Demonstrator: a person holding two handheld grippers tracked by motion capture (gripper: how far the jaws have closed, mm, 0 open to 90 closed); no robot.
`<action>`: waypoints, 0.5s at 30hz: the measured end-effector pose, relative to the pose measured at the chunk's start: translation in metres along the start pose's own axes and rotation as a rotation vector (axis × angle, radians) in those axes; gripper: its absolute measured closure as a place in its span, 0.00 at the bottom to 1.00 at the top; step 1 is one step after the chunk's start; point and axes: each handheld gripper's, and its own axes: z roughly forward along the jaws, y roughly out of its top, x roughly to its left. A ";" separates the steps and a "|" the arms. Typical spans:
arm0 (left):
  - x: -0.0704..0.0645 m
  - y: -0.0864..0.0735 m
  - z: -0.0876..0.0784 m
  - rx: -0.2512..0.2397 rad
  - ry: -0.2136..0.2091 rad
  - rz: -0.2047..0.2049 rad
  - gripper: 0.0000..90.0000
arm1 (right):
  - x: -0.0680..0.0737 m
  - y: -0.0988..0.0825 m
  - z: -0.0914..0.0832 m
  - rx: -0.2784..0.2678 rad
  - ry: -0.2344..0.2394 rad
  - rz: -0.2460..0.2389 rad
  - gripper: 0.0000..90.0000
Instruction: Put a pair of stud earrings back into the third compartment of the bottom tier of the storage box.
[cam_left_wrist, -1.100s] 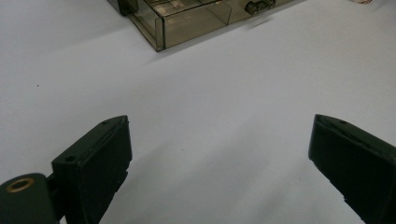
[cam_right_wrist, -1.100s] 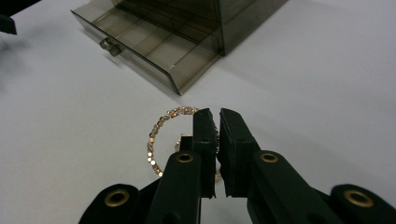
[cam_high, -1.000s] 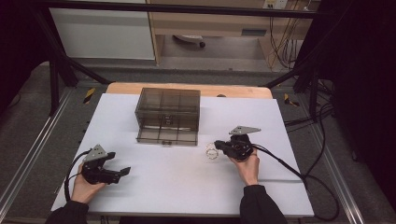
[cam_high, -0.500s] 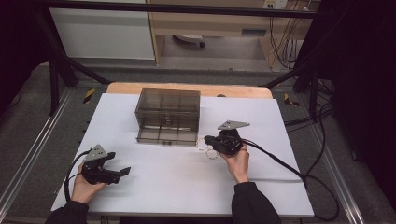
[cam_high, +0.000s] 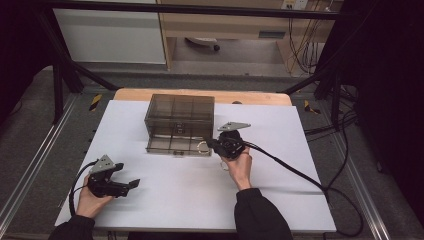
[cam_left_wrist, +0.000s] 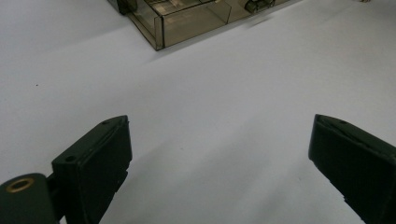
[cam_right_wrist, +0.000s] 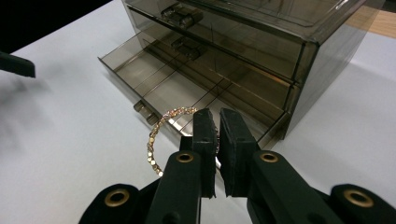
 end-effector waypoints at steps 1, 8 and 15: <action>0.000 0.000 0.000 0.000 0.000 -0.001 0.07 | 0.000 0.001 0.003 0.001 -0.005 -0.002 0.95; 0.000 0.000 0.000 0.000 -0.001 -0.001 0.07 | -0.003 0.004 0.019 0.012 -0.029 0.009 0.95; 0.000 0.000 0.000 0.004 -0.002 0.000 0.07 | -0.011 0.003 0.033 0.022 -0.049 0.026 0.95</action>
